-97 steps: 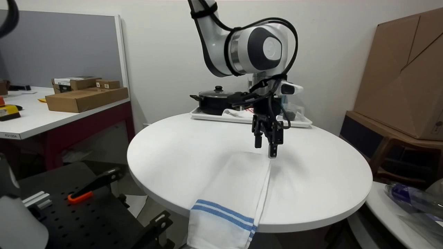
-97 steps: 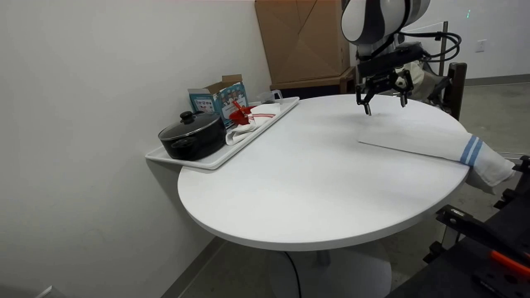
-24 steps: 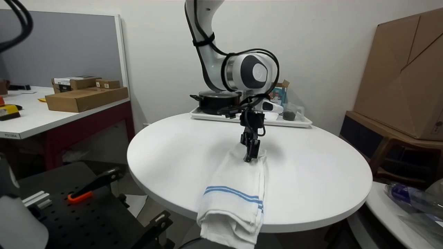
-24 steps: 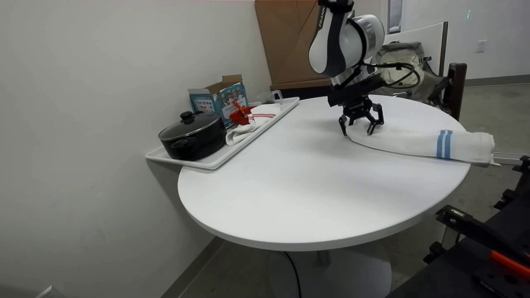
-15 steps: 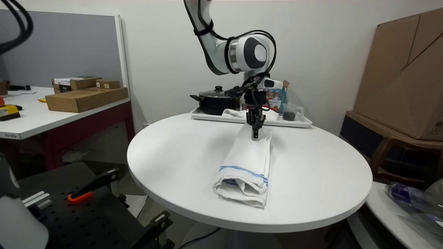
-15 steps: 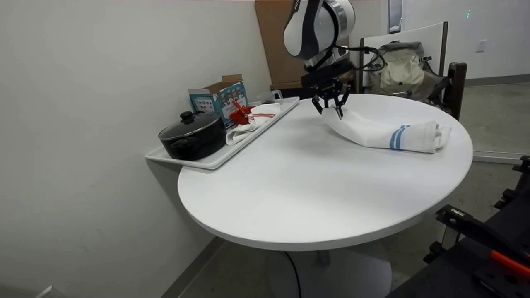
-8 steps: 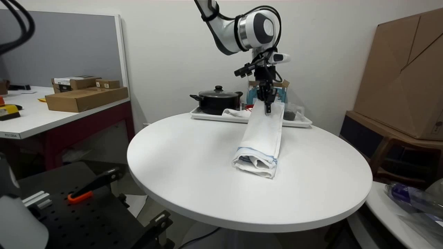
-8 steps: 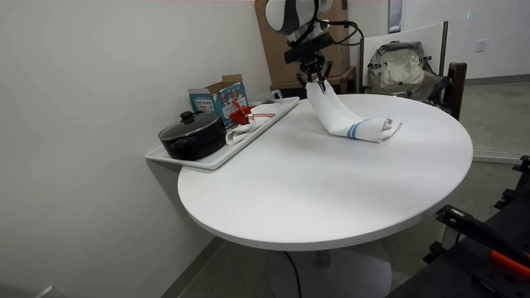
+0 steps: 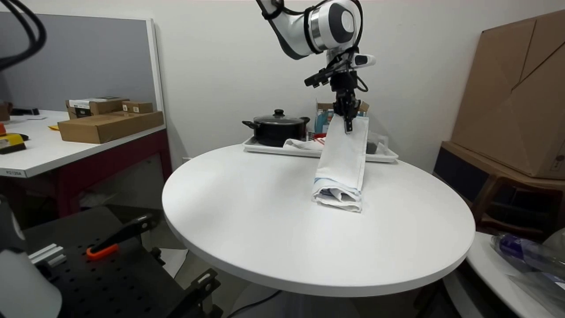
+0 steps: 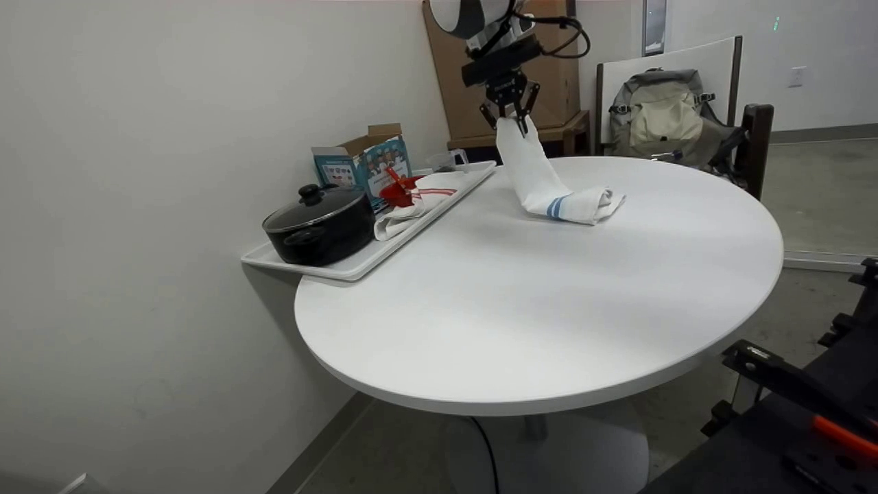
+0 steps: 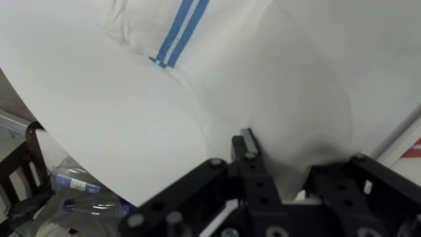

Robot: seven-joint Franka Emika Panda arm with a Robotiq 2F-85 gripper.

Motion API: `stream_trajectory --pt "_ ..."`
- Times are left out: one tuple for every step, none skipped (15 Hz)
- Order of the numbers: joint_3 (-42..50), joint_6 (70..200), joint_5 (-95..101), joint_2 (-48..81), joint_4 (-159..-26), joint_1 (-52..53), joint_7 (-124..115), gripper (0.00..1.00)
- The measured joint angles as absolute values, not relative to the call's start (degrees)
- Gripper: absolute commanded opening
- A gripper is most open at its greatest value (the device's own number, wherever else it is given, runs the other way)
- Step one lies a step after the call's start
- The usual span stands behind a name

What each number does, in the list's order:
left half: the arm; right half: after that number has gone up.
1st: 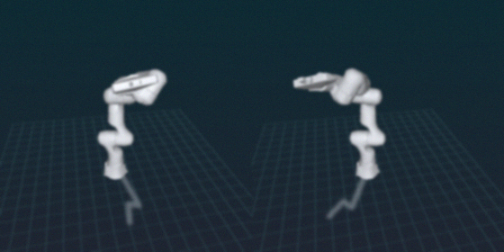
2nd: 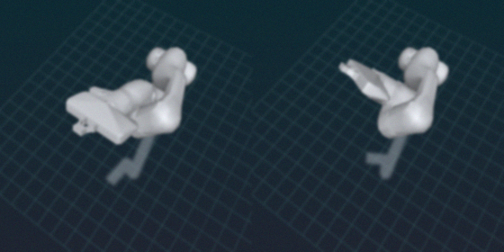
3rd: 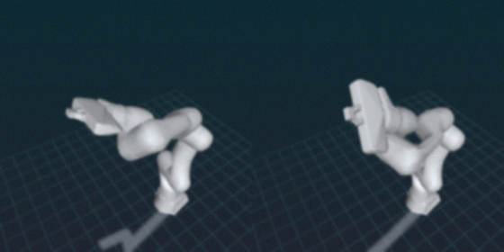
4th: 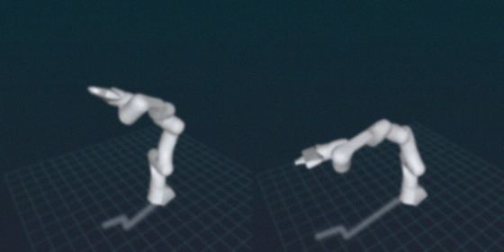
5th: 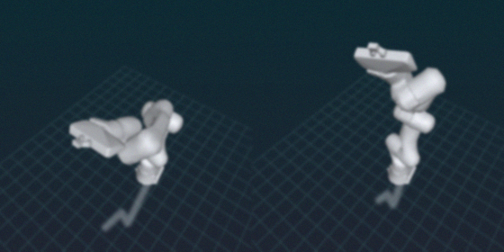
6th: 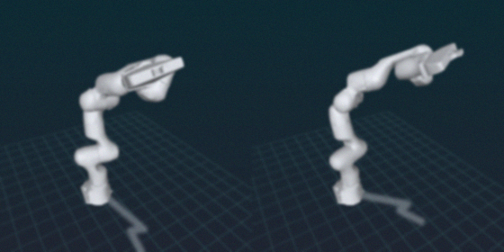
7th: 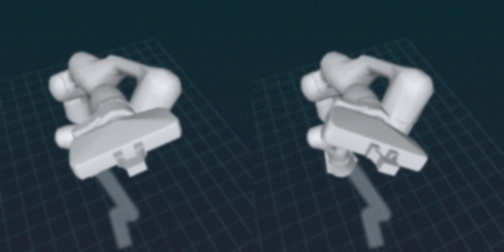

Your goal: Fold the towel two times over from right to left then left to right, fold the towel in half from top to bottom

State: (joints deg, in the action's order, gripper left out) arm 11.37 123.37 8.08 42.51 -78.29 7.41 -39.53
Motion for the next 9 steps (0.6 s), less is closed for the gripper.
stream_trajectory --pt "11.2 124.1 8.1 42.6 -79.6 7.5 -39.4 0.09" --pt "11.0 125.0 8.1 42.6 -81.1 7.5 -39.4 0.09" --pt "10.8 126.1 8.1 42.6 -82.9 7.5 -39.2 0.09" --pt "10.6 127.4 8.2 42.6 -84.8 7.5 -39.0 0.09" --pt "10.5 128.7 8.3 42.6 -86.7 7.6 -38.8 0.09" --pt "10.5 129.9 8.4 42.5 -88.7 7.8 -38.5 0.09" --pt "10.5 131.0 8.5 42.4 -90.6 8.0 -38.3 0.09" --pt "10.4 132.0 8.6 42.3 -92.4 8.2 -38.1 0.09" --pt "10.3 132.9 8.7 42.2 -94.4 8.4 -38.0 0.09"
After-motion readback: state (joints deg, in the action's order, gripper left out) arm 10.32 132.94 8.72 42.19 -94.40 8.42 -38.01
